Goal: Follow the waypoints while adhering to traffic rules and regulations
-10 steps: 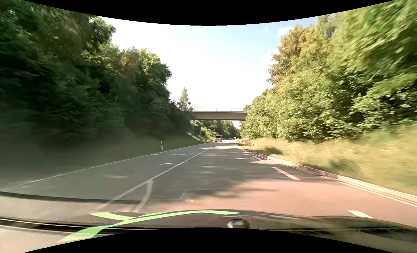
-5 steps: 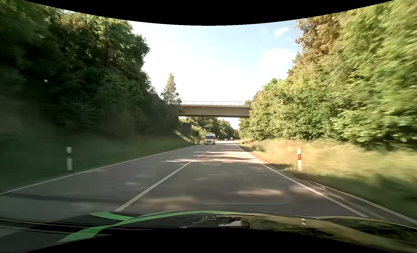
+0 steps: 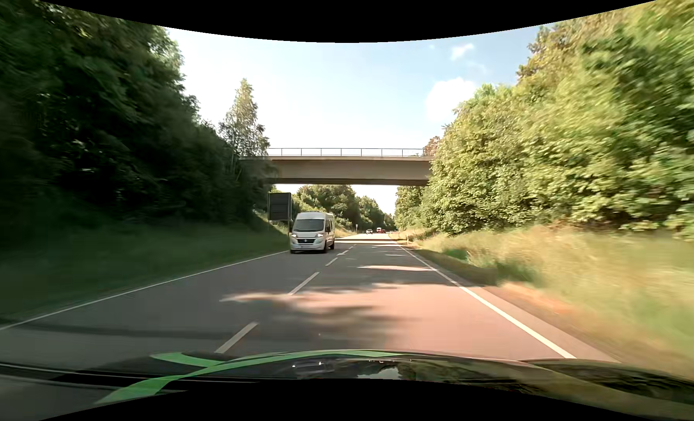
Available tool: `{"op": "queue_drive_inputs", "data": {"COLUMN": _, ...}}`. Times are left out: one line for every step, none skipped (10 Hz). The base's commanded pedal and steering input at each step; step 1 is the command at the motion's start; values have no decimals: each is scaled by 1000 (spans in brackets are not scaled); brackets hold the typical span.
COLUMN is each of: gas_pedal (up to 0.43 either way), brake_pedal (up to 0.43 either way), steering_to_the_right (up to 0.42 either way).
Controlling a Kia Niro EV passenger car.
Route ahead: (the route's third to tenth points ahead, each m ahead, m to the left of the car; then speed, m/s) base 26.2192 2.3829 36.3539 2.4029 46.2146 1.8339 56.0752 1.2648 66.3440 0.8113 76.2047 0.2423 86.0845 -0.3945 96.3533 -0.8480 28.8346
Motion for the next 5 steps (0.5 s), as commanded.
{"op": "queue_drive_inputs", "data": {"gas_pedal": 311, "brake_pedal": 0, "steering_to_the_right": 4}}
{"op": "queue_drive_inputs", "data": {"gas_pedal": 319, "brake_pedal": 0, "steering_to_the_right": 4}}
{"op": "queue_drive_inputs", "data": {"gas_pedal": 319, "brake_pedal": 0, "steering_to_the_right": 4}}
{"op": "queue_drive_inputs", "data": {"gas_pedal": 319, "brake_pedal": 0, "steering_to_the_right": 5}}
{"op": "queue_drive_inputs", "data": {"gas_pedal": 319, "brake_pedal": 0, "steering_to_the_right": 5}}
